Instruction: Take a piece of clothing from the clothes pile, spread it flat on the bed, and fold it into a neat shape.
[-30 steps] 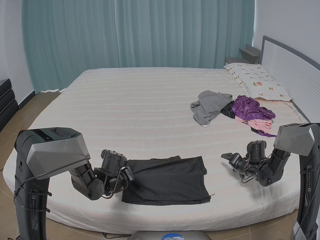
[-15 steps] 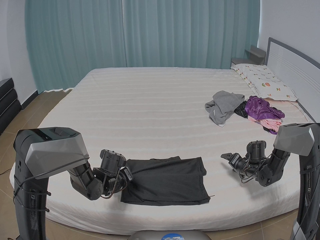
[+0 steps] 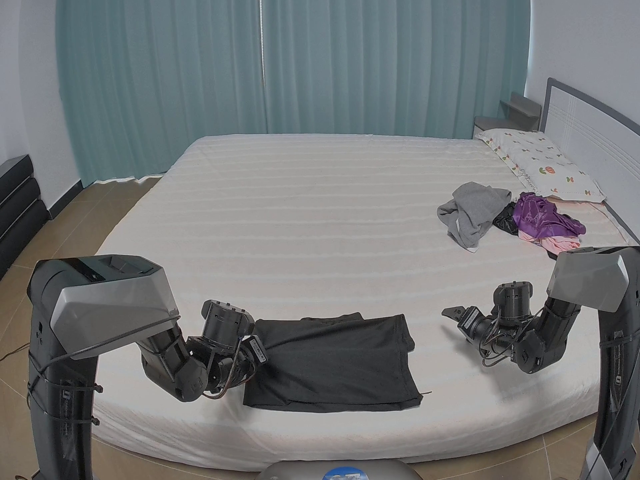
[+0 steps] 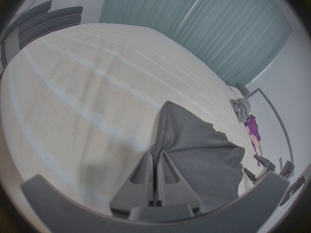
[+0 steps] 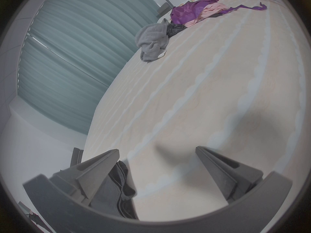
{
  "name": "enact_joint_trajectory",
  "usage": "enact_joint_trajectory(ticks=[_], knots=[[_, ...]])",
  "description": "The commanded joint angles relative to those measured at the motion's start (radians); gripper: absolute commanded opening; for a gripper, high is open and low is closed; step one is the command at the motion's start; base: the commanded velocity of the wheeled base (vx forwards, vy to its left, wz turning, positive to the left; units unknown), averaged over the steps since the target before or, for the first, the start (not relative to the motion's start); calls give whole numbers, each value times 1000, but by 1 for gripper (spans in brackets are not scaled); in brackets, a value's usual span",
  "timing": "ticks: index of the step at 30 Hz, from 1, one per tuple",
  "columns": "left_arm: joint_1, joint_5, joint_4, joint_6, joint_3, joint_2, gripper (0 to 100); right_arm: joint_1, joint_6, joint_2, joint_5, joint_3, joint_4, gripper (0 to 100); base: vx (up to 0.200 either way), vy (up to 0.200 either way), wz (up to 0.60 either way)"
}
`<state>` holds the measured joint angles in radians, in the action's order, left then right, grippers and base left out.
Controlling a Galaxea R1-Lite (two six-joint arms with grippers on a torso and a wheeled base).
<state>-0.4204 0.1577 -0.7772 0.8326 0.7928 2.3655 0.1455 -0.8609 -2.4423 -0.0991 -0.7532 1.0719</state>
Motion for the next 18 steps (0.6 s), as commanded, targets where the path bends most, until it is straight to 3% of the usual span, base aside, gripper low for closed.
enact_joint_trajectory(ticks=[1,18], knots=[[-4,3,1,0,-7,0,0,0,3,-1,-1,6,0,100,0,0,0],[-32,51,1,20,-23,0,0,0,14,-7,-1,15,26,100,0,0,0]])
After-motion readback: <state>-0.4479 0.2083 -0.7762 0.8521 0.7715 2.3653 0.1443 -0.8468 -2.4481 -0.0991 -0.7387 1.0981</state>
